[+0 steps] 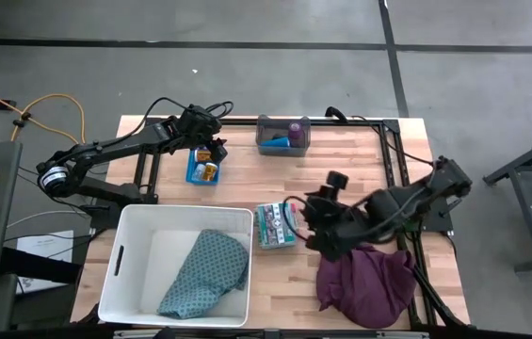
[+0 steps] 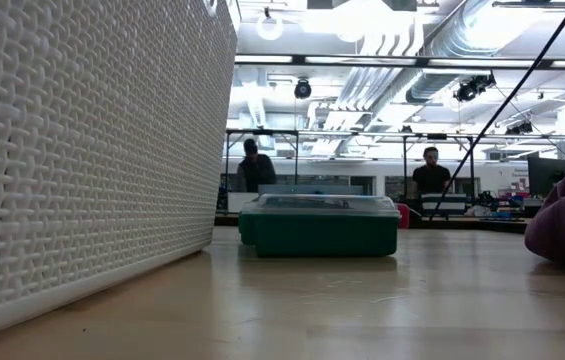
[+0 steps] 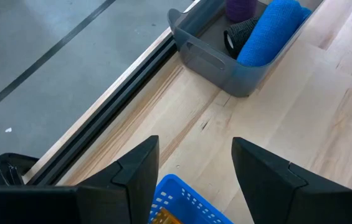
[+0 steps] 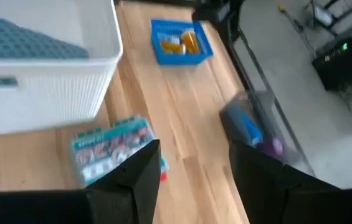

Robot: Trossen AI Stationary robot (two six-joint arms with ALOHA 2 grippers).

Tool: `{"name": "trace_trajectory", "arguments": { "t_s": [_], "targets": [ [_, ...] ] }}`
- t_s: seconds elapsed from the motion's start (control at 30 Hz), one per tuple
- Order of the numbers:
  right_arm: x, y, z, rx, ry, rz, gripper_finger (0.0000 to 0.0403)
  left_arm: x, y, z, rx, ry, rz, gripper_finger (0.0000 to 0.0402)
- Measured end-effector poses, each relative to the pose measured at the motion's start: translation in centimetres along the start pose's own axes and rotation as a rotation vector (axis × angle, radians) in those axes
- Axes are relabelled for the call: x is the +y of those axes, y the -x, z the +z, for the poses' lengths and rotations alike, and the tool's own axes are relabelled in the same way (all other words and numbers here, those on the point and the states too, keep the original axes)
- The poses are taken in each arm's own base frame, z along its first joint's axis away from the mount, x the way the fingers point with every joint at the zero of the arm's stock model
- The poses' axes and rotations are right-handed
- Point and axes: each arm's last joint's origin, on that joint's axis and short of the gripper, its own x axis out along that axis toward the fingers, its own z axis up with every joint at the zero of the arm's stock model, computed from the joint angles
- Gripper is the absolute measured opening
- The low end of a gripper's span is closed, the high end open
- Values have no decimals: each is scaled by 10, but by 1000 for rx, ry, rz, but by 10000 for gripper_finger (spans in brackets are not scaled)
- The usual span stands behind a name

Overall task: Pick & place medical supplies in basket/bin
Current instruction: Put the purple patient gown into the white laundry organizer

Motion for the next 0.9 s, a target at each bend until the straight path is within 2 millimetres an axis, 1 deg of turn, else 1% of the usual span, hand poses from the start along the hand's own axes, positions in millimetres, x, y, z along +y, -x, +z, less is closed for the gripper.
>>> {"name": "trace_trajectory", "arguments": {
  "t_s": [0.1,0.27,0.43,0.57,0.67,0.9],
  "targets": [
    [4,5,-15,83,-55,-23,177,0,0,0,0,0,0,194],
    [23,-7,-45,209,-127,-45,177,0,0,0,0,0,0,194],
    [37,-10,-67,272,-192,-52,177,0,0,0,0,0,0,194],
    [45,-11,-80,292,-224,-69,180,0,0,0,0,0,0,194],
    [49,-11,-87,303,-253,-80,197,0,0,0,0,0,0,194],
    [56,-10,-101,353,-308,-81,258,0,0,0,0,0,0,194]
  ]
}}
